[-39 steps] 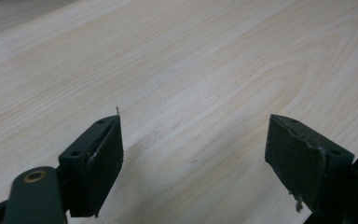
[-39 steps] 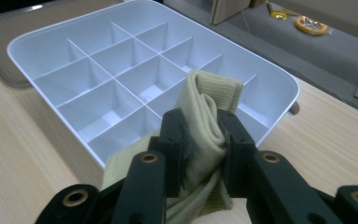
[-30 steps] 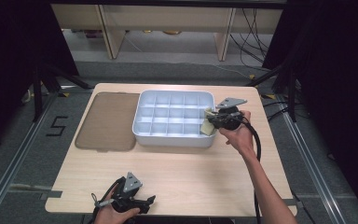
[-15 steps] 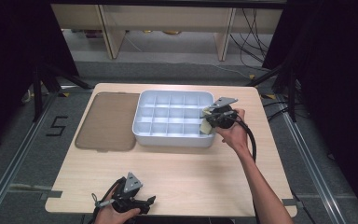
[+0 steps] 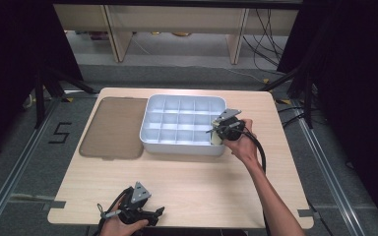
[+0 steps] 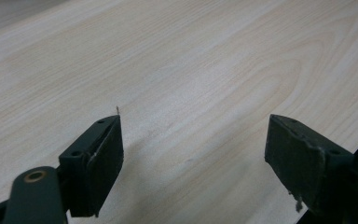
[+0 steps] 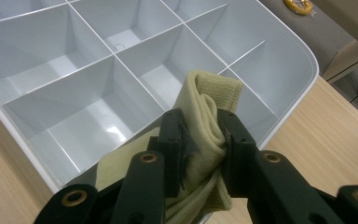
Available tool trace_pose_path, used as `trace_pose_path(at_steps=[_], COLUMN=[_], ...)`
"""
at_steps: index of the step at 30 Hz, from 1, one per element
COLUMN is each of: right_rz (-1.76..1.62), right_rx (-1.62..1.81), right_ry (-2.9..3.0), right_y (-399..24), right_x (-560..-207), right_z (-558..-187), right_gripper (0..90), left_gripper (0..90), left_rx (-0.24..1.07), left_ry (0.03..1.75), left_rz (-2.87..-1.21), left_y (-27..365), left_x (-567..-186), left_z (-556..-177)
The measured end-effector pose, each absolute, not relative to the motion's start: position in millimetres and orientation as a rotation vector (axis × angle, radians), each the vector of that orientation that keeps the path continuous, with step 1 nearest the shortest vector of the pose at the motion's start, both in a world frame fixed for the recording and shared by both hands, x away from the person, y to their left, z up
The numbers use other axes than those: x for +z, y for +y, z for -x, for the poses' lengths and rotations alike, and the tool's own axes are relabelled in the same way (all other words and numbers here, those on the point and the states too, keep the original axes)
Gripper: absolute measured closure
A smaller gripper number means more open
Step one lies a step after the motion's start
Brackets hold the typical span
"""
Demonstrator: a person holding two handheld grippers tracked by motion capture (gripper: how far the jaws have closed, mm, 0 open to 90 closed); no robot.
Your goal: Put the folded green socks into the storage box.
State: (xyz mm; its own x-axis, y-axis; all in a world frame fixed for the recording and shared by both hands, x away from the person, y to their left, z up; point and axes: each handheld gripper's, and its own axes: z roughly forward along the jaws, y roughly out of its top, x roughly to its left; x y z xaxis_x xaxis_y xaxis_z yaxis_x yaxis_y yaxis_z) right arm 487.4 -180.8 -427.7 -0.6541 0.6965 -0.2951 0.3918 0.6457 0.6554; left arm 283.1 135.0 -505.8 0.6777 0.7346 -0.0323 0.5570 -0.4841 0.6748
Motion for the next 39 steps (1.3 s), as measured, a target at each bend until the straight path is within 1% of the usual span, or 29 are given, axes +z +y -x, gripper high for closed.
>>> trace_pose_path(at_steps=[12,14,15,17,18,19,21,25,27,30,32,33,34,37,39], right_rz=[-0.801,-0.798,-0.794,-0.808,-0.803,-0.803,-0.804,-0.800,-0.807,-0.830,-0.853,-0.867,-0.898,-0.918,-0.925], right_rx=[0.707,0.699,0.704,0.700,0.692,0.687,0.684,0.694,0.690,0.695,0.703,0.721,0.748,0.810,0.844], right_ry=[2.355,2.365,2.371,2.370,2.376,2.390,2.402,2.422,2.418,2.415,2.415,2.416,2.396,2.381,2.374], right_y=[-178.8,-178.8,-178.7,-177.3,-177.2,-176.9,-176.6,-177.1,-177.4,-177.6,-178.6,-179.8,-181.6,-186.3,-189.2], right_x=[-441.4,-442.2,-443.5,-445.3,-446.1,-447.1,-449.1,-451.3,-451.3,-452.3,-451.9,-450.8,-447.8,-440.2,-434.1], right_z=[-486.8,-486.7,-487.2,-486.3,-486.3,-486.5,-486.9,-488.5,-488.1,-487.9,-487.4,-487.4,-486.6,-485.6,-484.5], right_gripper=[73.0,73.0,73.0,72.9,73.0,73.0,72.9,72.6,72.1,69.8,64.9,61.7,60.4,61.8,66.4], left_gripper=[19.2,19.3,19.3,19.3,19.3,19.3,19.3,19.3,19.3,19.3,19.3,19.3,19.3,19.3,19.3], left_rx=[0.341,0.337,0.324,0.342,0.322,0.339,0.320,0.334,0.319,0.336,0.341,0.340,0.335,0.336,0.333], left_ry=[1.004,0.996,1.017,0.996,1.011,0.996,1.004,0.989,1.006,0.994,0.996,1.018,1.000,0.997,0.999], left_rz=[-2.200,-2.220,-2.204,-2.214,-2.214,-2.221,-2.210,-2.220,-2.209,-2.223,-2.219,-2.184,-2.214,-2.220,-2.219], left_y=[133.2,135.5,135.2,135.7,134.8,134.3,132.6,133.4,133.2,134.1,133.9,132.3,134.1,134.2,133.8], left_x=[-507.0,-505.6,-506.2,-505.9,-506.0,-505.9,-506.9,-505.9,-506.7,-506.2,-506.4,-507.5,-506.2,-506.7,-506.9], left_z=[-282.8,-283.5,-283.1,-283.4,-282.9,-282.7,-281.9,-282.2,-282.0,-282.6,-282.8,-282.3,-282.7,-283.1,-283.0])
